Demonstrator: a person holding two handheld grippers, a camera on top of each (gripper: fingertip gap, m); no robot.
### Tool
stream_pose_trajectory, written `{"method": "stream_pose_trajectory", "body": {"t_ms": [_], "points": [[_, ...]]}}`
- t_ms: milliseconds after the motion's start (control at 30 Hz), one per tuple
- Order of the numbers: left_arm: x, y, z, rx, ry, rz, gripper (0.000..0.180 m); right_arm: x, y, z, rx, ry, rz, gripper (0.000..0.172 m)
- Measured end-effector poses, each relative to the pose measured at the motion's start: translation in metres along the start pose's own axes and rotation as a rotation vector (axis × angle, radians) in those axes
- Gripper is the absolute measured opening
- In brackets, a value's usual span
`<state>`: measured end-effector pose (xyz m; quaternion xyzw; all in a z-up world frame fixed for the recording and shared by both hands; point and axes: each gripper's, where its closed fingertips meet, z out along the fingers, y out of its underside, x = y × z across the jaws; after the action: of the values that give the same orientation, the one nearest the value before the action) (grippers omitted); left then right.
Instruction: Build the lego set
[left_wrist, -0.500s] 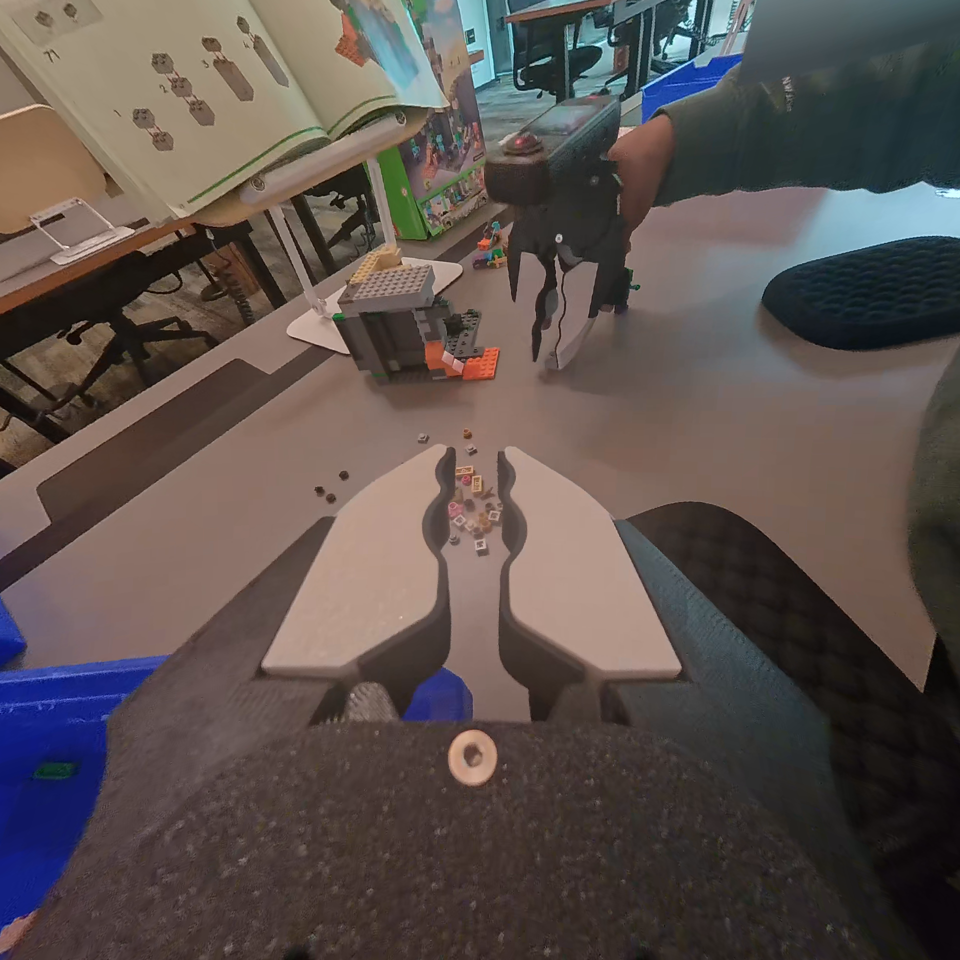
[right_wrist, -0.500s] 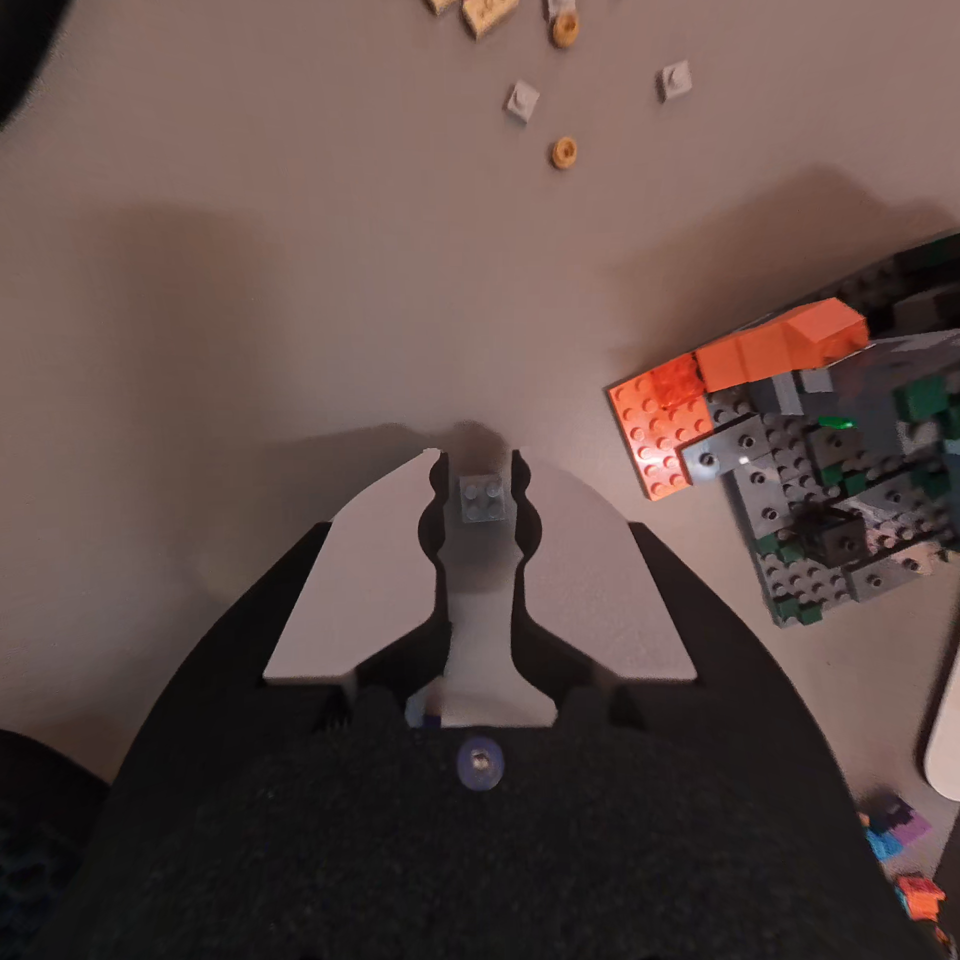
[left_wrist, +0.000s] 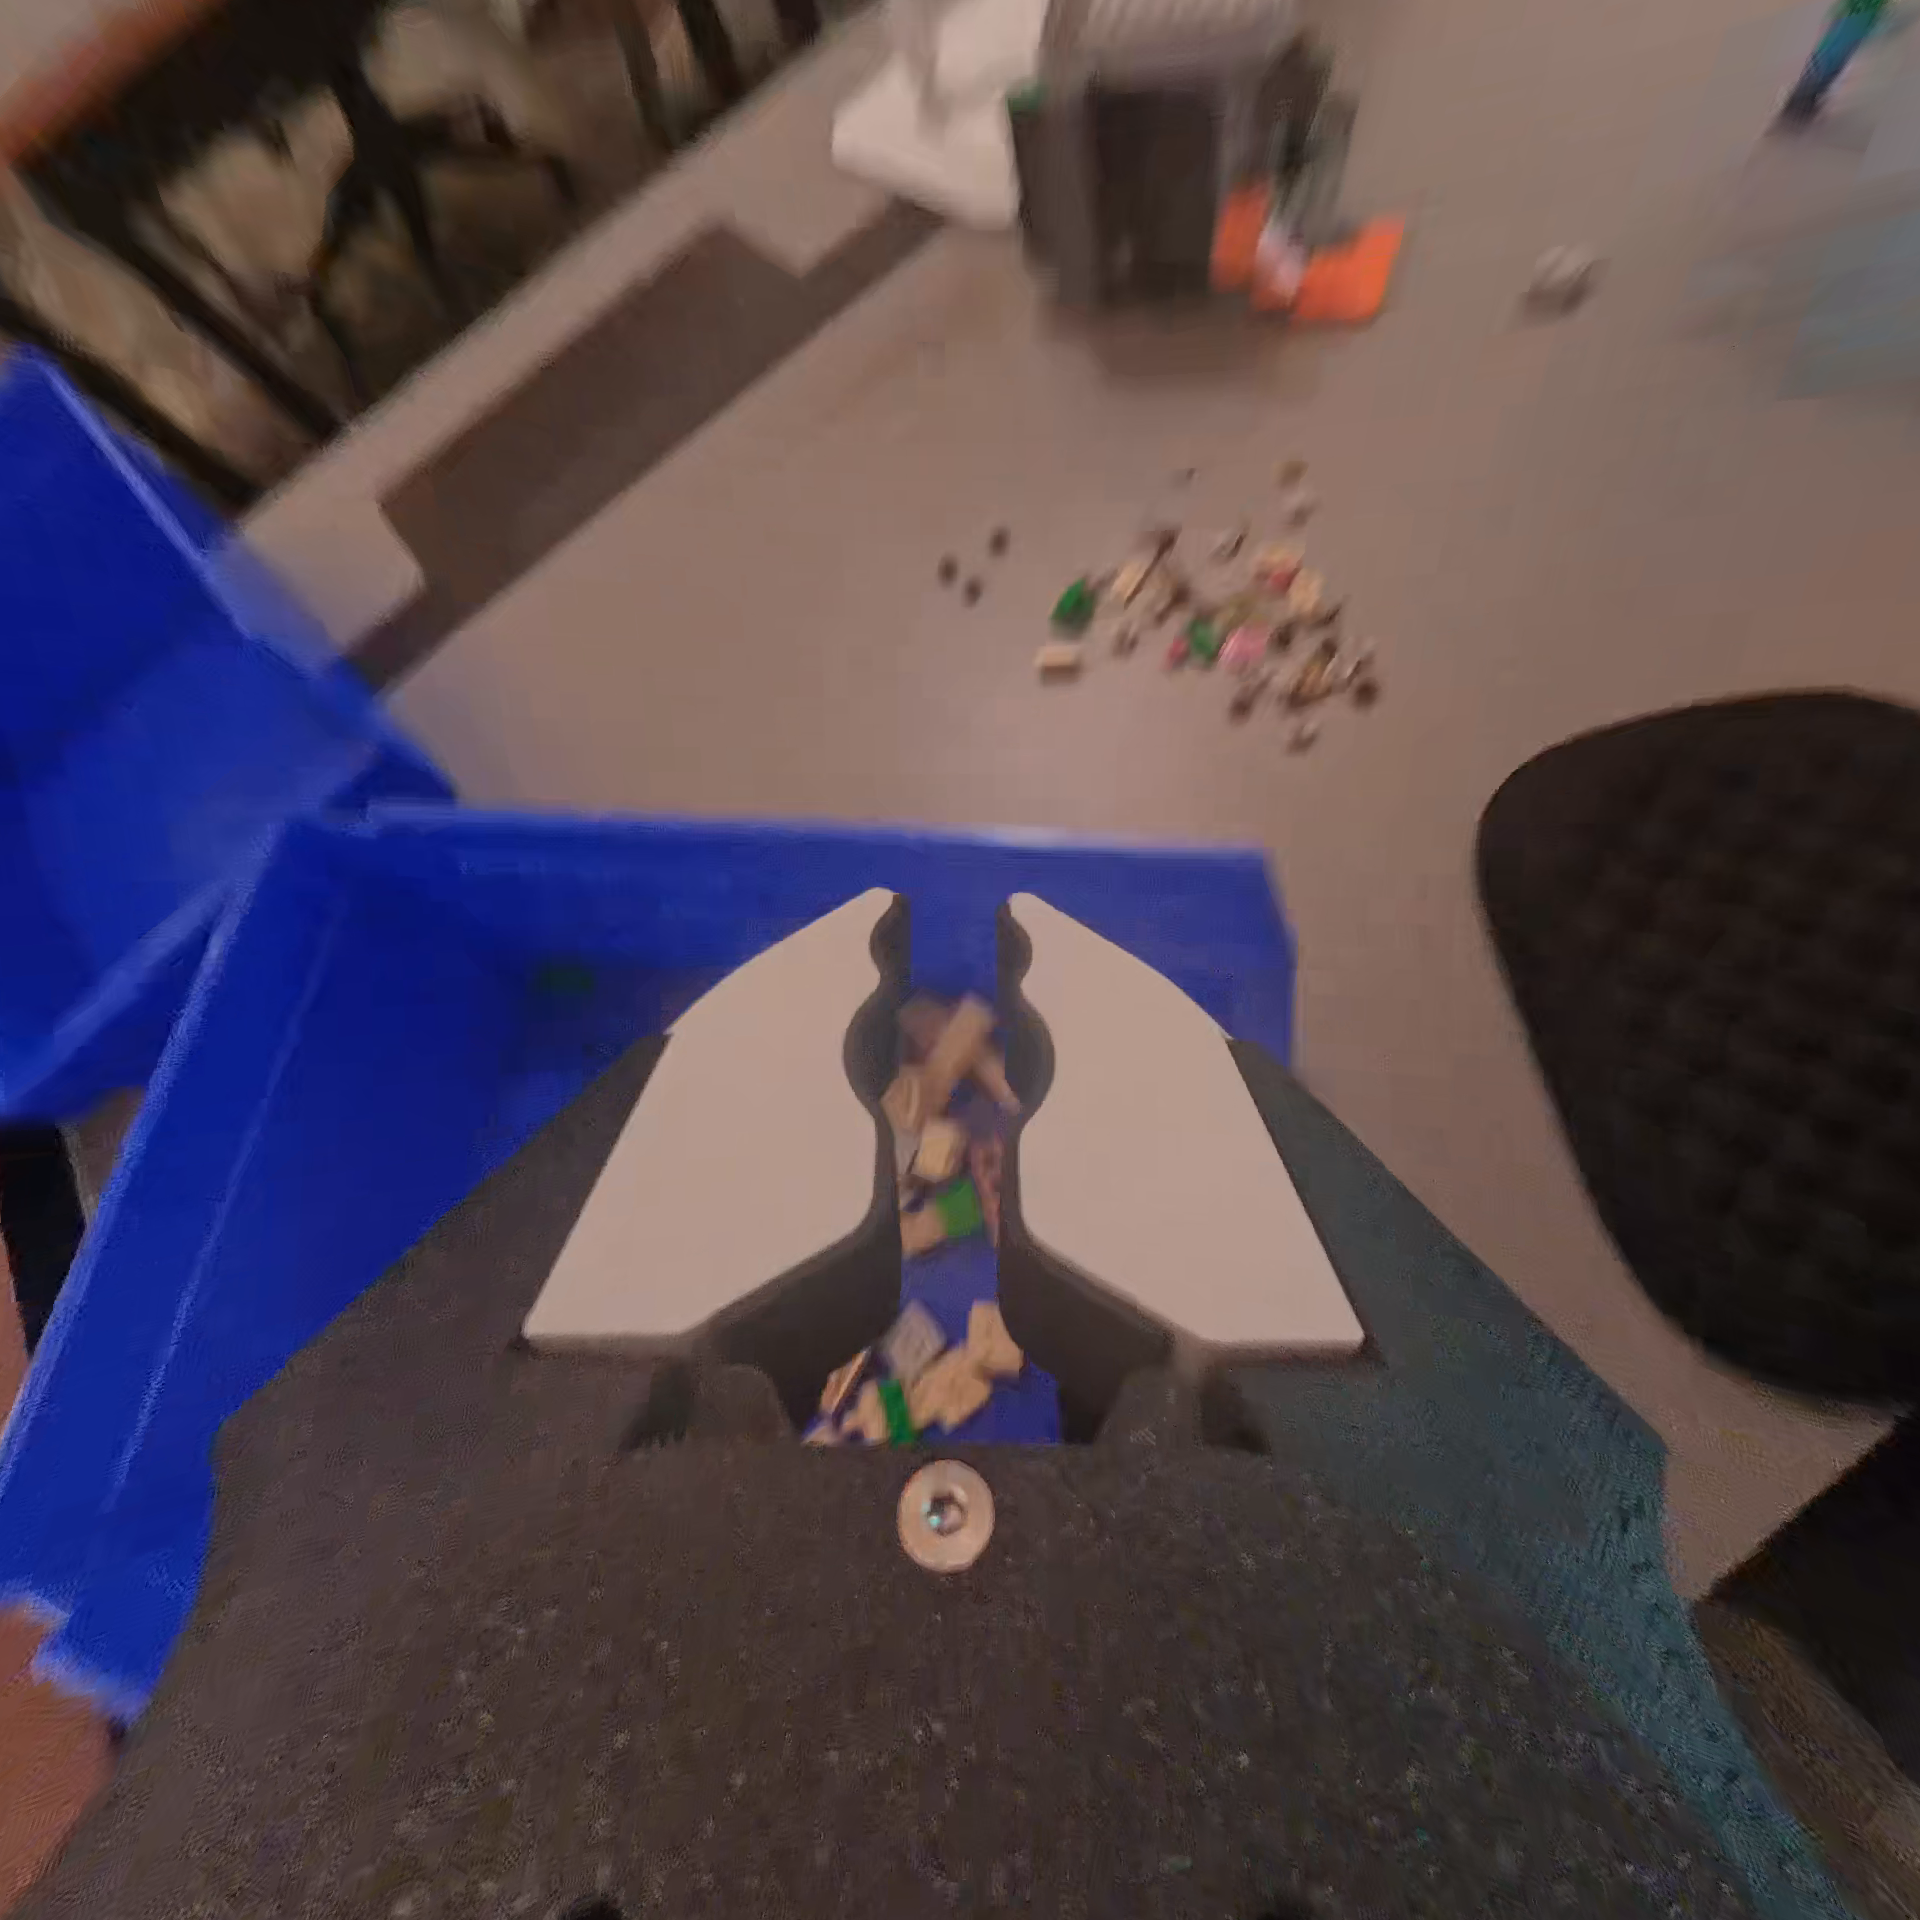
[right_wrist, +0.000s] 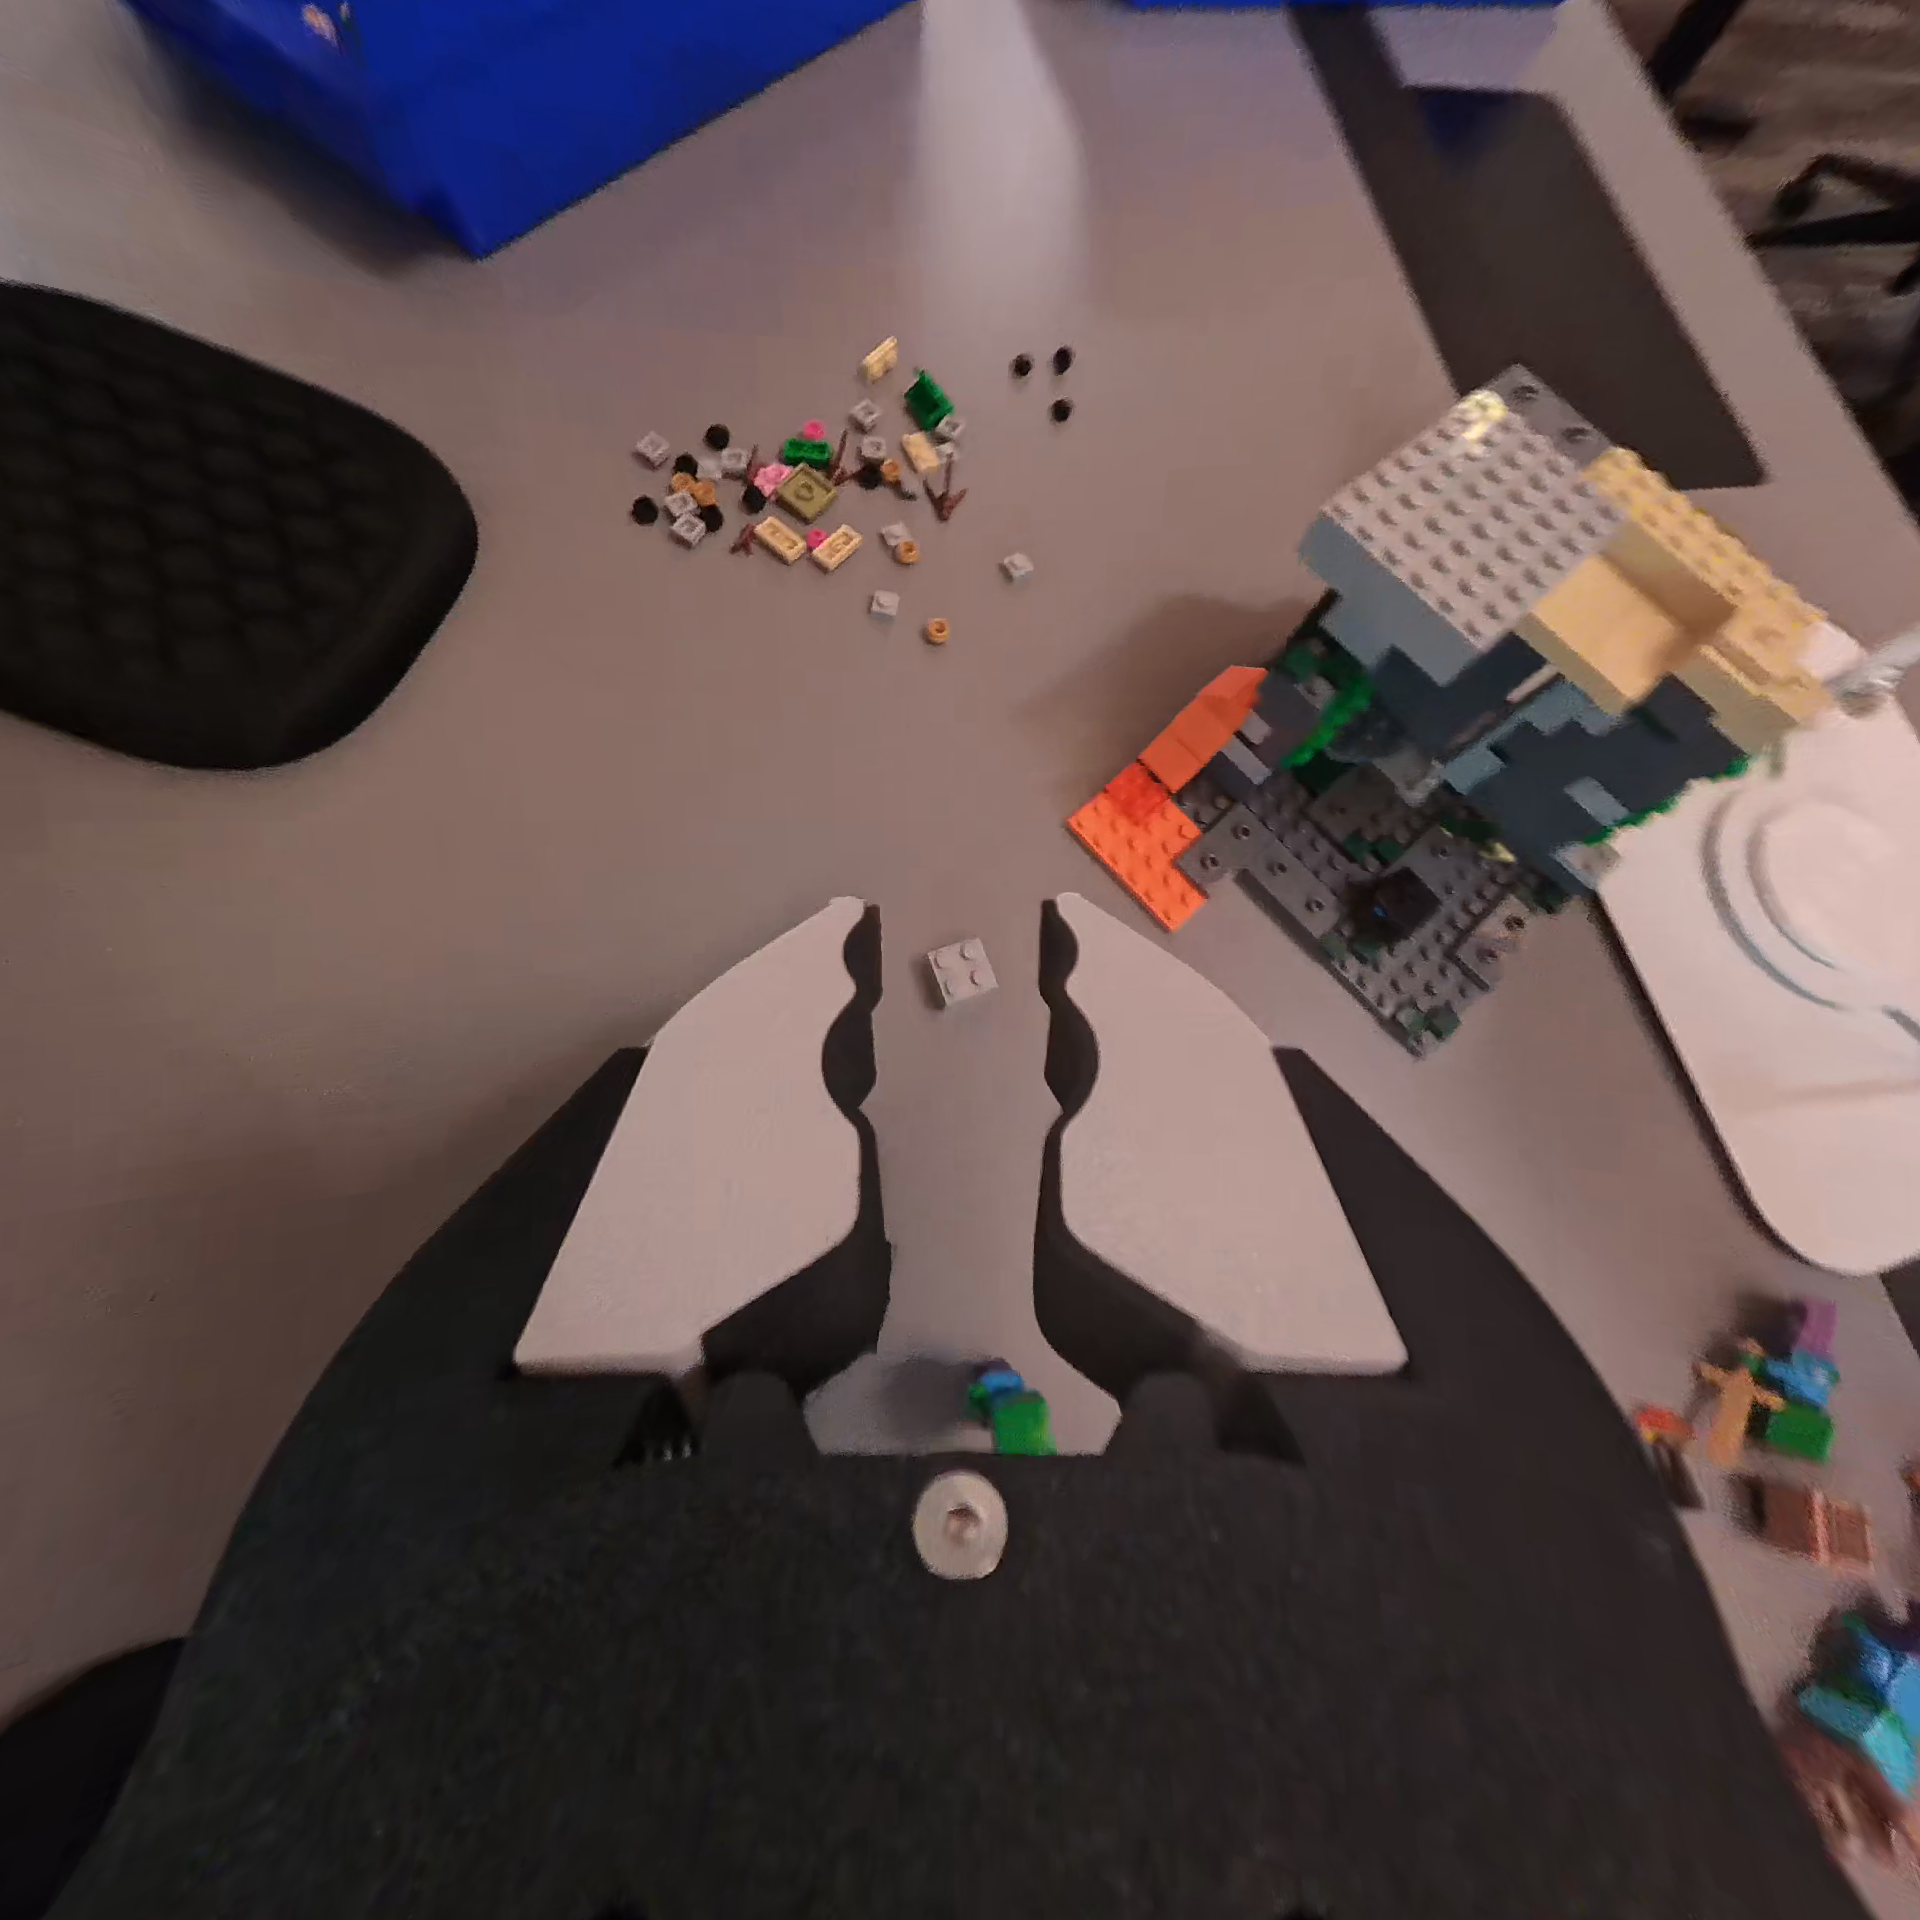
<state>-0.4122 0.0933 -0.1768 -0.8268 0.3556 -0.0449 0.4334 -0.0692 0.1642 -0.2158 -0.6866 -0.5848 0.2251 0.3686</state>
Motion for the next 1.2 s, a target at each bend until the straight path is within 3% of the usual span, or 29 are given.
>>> {"method": "stream_pose_trajectory", "body": {"t_ms": [167, 400, 767, 1033, 1100, 1200], "points": [[-0.038, 0.060, 0.019, -0.305, 0.067, -0.046, 0.020, 0.006, 0.013, -0.028, 0.110, 0.083, 0.110, 0.027], [-0.050, 0.127, 0.051, -0.628, 0.211, 0.085, 0.022, 0.010, 0.032, -0.058, 0.164, 0.156, 0.190, 0.026], [-0.058, 0.130, 0.065, -0.680, 0.309, 0.132, 0.026, 0.010, 0.044, -0.074, 0.193, 0.180, 0.244, 0.024], [-0.054, 0.132, 0.064, -0.704, 0.269, 0.171, 0.035, 0.006, 0.042, -0.070, 0.207, 0.173, 0.236, 0.024], [-0.047, 0.131, 0.061, -0.701, 0.265, 0.169, 0.022, 0.005, 0.041, -0.071, 0.212, 0.182, 0.229, 0.023], [-0.041, 0.130, 0.061, -0.652, 0.246, 0.174, 0.019, 0.003, 0.043, -0.073, 0.220, 0.185, 0.231, 0.022]]}}
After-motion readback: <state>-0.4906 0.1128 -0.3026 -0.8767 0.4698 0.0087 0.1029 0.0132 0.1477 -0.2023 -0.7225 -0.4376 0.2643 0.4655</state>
